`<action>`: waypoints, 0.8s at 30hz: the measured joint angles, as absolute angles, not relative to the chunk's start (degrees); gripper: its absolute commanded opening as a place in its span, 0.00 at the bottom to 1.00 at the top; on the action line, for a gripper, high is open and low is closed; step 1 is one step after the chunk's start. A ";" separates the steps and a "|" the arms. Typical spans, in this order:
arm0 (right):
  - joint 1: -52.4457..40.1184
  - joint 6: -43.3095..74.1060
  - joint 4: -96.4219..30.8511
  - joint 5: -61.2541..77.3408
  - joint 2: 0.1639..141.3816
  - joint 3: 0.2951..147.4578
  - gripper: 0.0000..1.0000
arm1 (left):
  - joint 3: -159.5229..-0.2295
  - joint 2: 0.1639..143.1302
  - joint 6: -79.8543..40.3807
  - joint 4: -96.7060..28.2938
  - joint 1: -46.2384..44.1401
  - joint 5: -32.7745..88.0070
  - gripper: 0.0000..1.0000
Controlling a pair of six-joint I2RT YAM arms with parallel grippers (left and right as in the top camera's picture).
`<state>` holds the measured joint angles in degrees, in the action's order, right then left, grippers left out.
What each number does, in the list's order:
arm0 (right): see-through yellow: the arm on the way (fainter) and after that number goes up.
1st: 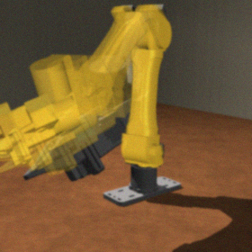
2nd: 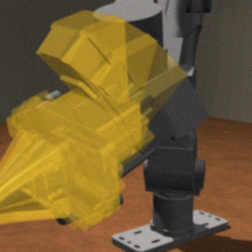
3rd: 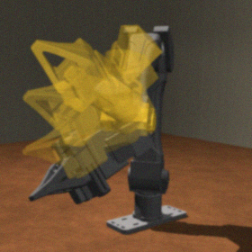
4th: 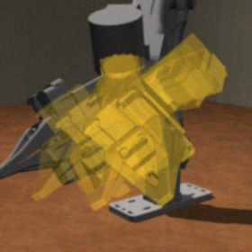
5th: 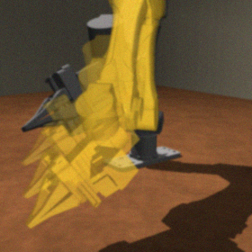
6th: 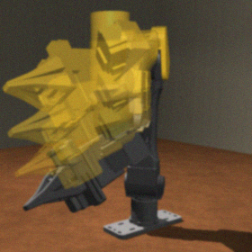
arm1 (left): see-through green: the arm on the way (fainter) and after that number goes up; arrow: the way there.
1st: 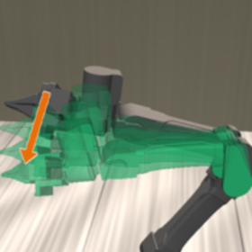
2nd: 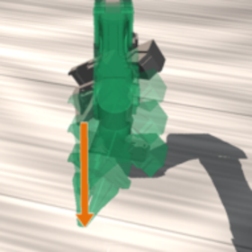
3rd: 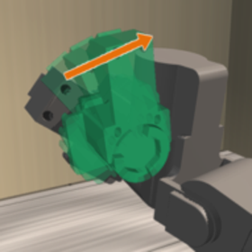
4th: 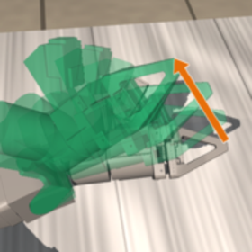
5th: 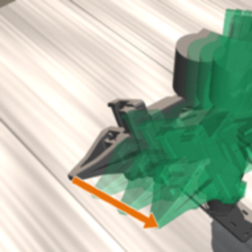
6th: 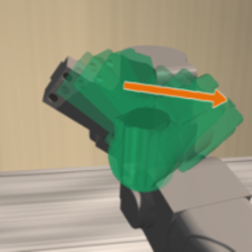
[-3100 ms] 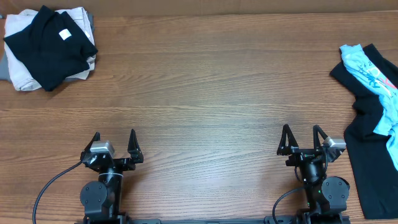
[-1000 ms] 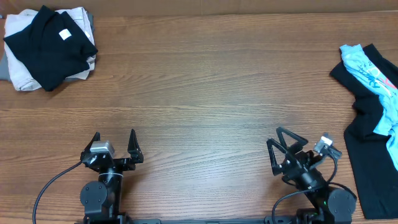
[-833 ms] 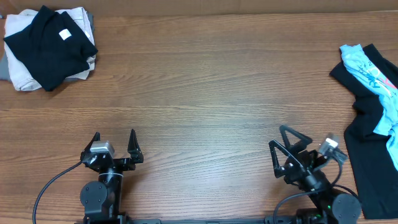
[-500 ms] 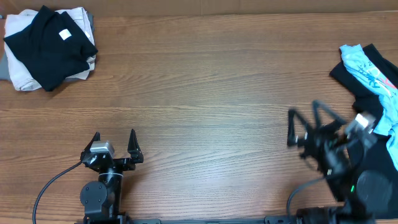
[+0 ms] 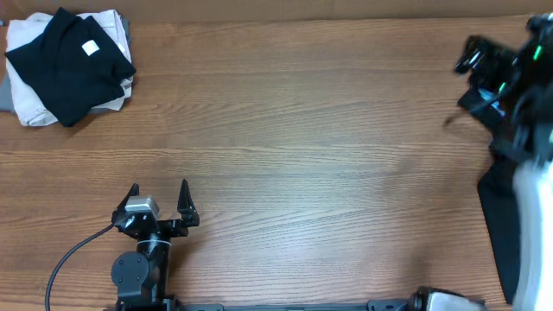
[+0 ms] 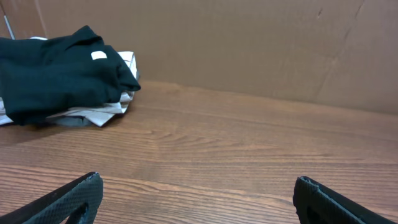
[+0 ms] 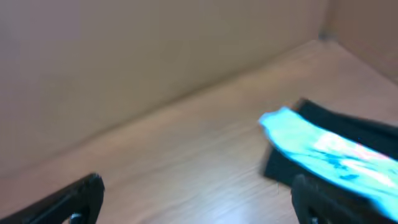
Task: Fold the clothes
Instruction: 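Reach the right gripper to the light-blue T-shirt and grasp it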
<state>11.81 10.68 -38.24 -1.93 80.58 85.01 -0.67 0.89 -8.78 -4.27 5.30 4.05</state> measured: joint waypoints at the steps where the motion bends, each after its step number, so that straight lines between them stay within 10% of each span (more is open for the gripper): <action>1: 13.10 10.37 -40.75 -2.17 84.40 88.82 1.00 | -0.67 0.89 -8.78 -4.29 5.30 4.03 1.00; 24: 18.06 -5.82 -38.33 -17.21 130.39 107.07 0.92 | -0.67 0.89 -8.75 -4.27 5.30 4.05 1.00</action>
<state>18.06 -5.82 -38.33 -17.21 130.39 107.07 -0.67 0.89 -8.75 -4.27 5.30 4.05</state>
